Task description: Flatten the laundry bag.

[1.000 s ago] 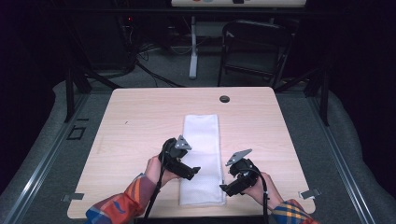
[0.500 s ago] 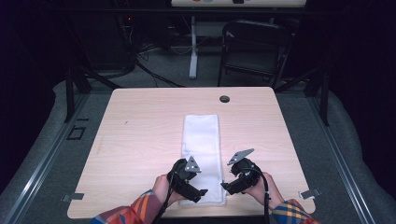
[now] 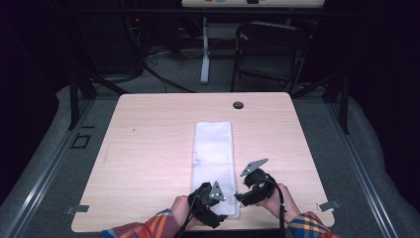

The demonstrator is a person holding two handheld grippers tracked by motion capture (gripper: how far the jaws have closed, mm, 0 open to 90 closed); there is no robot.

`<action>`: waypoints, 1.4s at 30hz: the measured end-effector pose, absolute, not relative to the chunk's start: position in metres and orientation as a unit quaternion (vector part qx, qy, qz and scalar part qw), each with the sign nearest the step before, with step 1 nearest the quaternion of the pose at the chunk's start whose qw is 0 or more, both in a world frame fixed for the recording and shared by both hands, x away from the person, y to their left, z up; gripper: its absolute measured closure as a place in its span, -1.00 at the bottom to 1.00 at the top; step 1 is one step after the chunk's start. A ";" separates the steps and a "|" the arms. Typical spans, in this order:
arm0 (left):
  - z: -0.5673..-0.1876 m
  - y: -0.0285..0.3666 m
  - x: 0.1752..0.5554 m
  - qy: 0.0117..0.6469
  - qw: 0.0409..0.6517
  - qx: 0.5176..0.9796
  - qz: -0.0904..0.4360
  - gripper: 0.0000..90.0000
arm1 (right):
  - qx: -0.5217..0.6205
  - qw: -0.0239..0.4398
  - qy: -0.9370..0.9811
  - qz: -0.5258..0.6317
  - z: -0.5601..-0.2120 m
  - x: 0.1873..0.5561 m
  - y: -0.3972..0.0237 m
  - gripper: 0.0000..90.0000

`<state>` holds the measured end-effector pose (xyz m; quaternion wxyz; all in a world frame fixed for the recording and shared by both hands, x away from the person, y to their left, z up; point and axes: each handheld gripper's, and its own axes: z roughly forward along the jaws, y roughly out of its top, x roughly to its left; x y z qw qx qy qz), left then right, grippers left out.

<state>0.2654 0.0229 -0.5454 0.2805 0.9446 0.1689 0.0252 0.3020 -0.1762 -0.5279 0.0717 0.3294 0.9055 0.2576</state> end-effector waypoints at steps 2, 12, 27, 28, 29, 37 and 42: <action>-0.549 0.021 0.265 0.164 0.270 0.948 0.028 -0.27 | 0.333 0.069 0.904 0.260 -0.530 0.302 -0.175 -0.30; -0.558 0.020 0.270 0.167 0.251 0.953 0.035 0.29 | 0.332 0.060 0.910 0.241 -0.532 0.303 -0.174 -0.18; -0.556 0.029 0.282 0.192 0.271 0.943 0.014 0.86 | 0.329 0.061 0.912 0.239 -0.534 0.302 -0.171 0.59; -0.556 0.029 0.282 0.192 0.271 0.943 0.014 0.87 | 0.329 0.061 0.912 0.239 -0.534 0.302 -0.171 0.59; -0.555 0.030 0.282 0.195 0.277 0.941 0.013 0.87 | 0.321 0.060 0.916 0.235 -0.534 0.302 -0.170 0.73; -0.549 0.033 0.284 0.202 0.294 0.934 0.014 0.87 | 0.306 0.047 0.924 0.223 -0.541 0.300 -0.163 0.99; -0.548 0.034 0.284 0.203 0.296 0.933 0.019 0.87 | 0.303 0.051 0.924 0.227 -0.543 0.301 -0.159 1.00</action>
